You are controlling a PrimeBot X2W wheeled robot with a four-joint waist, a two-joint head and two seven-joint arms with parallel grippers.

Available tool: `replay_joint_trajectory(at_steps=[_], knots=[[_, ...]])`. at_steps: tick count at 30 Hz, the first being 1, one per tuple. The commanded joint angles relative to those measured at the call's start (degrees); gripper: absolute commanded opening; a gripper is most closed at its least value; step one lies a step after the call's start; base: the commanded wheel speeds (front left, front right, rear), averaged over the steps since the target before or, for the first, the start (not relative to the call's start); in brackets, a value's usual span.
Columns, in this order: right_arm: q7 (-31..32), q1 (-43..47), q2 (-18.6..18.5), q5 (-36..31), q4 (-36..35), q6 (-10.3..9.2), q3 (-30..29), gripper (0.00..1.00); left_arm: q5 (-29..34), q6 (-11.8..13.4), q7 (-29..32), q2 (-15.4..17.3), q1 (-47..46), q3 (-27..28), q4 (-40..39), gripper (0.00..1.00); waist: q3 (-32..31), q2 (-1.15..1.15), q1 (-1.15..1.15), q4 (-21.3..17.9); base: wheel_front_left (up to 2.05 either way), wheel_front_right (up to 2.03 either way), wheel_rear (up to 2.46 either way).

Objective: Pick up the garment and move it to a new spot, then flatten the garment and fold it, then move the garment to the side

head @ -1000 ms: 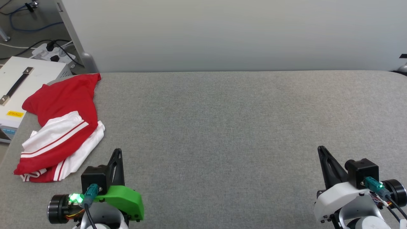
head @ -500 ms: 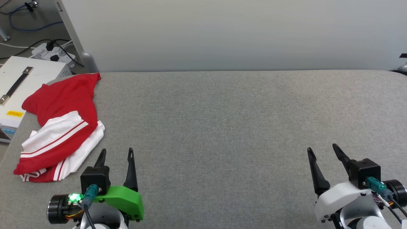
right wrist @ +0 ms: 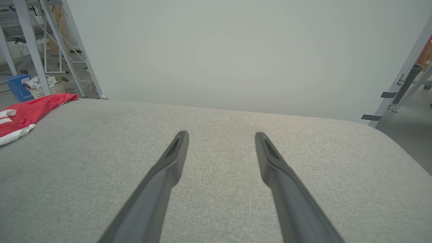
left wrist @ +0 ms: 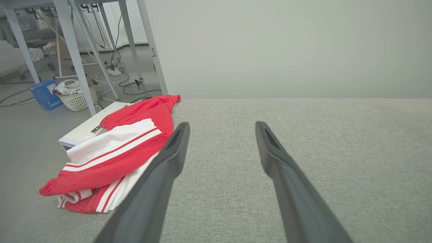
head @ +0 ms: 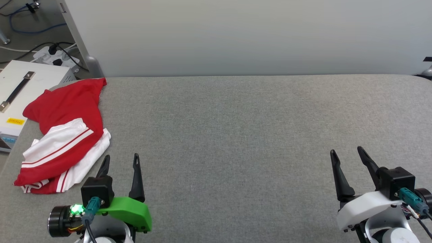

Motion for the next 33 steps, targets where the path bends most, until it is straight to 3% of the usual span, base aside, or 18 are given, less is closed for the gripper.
replay_joint_trajectory(at_steps=[1, 33], knots=[[-0.63, -0.21, 0.01, 0.84, -0.70, -0.01, -0.13, 1.00, -0.34, 0.47, -0.65, -0.05, 0.16, 0.05, -0.39, 1.00, 0.03, 0.00, 0.00, 0.00, 0.00, 0.00, 0.00], [-4.71, 1.16, 0.03, 4.63, -0.36, -0.02, 0.90, 1.00, -1.90, 0.36, -4.78, -0.12, 0.83, -0.45, 0.22, 1.00, 0.66, 0.00, 0.00, -0.10, 0.00, 0.00, 0.00]])
